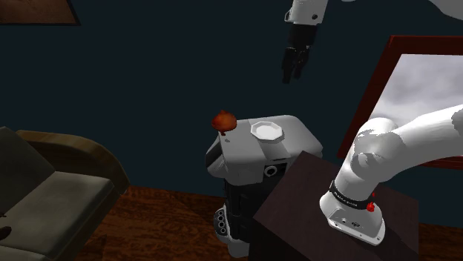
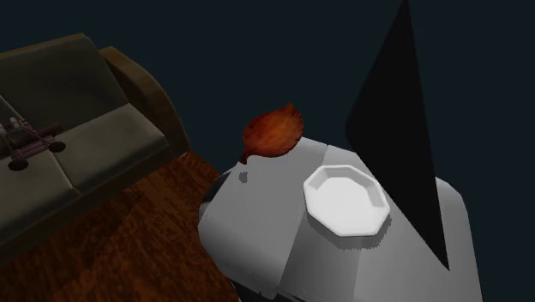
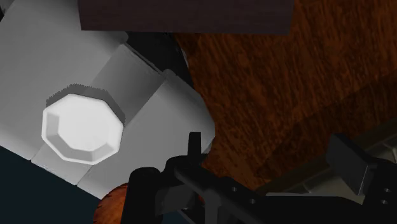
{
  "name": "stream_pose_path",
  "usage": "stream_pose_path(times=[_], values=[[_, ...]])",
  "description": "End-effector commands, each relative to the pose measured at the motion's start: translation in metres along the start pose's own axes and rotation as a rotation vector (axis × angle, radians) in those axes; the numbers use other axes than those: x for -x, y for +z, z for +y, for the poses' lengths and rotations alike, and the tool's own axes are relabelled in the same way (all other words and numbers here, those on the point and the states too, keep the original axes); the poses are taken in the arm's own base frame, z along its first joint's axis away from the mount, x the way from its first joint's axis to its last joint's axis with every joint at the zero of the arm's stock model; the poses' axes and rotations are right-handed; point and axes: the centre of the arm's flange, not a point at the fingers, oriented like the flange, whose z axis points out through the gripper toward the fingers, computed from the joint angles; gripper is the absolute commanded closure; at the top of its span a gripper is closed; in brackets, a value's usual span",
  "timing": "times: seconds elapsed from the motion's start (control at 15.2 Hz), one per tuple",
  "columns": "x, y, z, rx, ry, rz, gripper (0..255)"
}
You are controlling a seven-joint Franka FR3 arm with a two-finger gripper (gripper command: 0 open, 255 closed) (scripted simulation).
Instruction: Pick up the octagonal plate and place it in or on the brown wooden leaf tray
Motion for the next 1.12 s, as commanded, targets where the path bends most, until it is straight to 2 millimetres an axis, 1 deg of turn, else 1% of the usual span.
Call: stream_pose_path(times=[0.0,0.53,1.06], values=[[0.000,0.000,0.000,0.000,0.000,0.000,0],[-0.037,0.091,0.027,0.092,-0.073,-0.015,0],[-0.075,0.181,0.059,0.183,-0.145,-0.030,0]])
